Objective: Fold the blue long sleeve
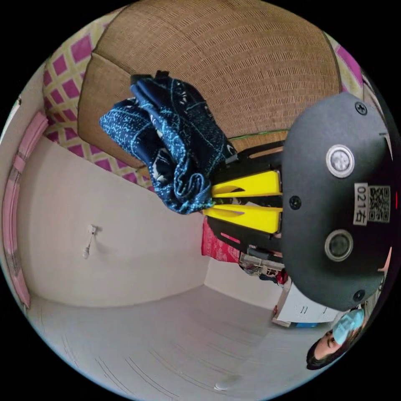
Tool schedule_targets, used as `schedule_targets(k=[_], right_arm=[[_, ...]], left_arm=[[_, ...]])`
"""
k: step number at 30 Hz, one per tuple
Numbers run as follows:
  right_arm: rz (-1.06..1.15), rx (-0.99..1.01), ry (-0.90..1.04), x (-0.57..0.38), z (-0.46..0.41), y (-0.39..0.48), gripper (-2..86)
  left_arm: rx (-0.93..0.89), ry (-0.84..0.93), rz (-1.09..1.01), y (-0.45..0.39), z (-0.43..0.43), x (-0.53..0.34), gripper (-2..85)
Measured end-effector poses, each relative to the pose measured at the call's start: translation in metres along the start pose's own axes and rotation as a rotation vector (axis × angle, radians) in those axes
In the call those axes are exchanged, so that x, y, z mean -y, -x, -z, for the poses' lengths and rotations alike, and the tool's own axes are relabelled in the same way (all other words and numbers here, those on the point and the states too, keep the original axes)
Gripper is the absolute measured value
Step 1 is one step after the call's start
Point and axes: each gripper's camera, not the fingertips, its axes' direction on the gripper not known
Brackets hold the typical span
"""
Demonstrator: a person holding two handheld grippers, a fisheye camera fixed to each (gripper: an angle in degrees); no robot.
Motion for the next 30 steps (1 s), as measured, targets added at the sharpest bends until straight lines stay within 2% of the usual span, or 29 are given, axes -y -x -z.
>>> schedule_targets(k=[2, 6, 11, 13, 15, 20, 25, 30], right_arm=[[-0.03, 0.081, 0.03, -0.031, -0.024, -0.014, 0.3], [-0.15, 0.104, 0.055, -0.087, -0.051, -0.08, 0.3], [-0.409, -0.017, 0.197, -0.161, -0.072, -0.219, 0.3], [-0.442, -0.1, 0.233, -0.179, -0.069, -0.241, 0.3], [-0.43, -0.022, 0.183, -0.187, -0.06, -0.245, 0.3], [-0.228, -0.079, 0.183, -0.17, -0.041, -0.203, 0.5], [-0.256, -0.098, 0.113, -0.186, -0.007, -0.2, 1.1], [-0.337, -0.141, 0.179, -0.218, -0.009, -0.203, 5.4]], left_arm=[[-0.007, -0.013, -0.009, 0.005, 0.005, 0.003, -1.0], [-0.023, -0.02, -0.007, 0.019, 0.007, 0.014, -1.0], [-0.024, 0.038, 0.002, 0.029, -0.005, 0.032, -1.0], [-0.003, 0.07, -0.014, 0.026, -0.008, 0.039, -1.0], [0.013, 0.085, -0.034, 0.023, -0.008, 0.044, -1.0], [0.006, 0.084, -0.024, 0.03, -0.006, 0.053, -1.0], [-0.013, 0.097, 0.004, 0.046, -0.01, 0.061, -1.0], [-0.025, 0.15, 0.005, 0.055, -0.018, 0.07, -0.9]])
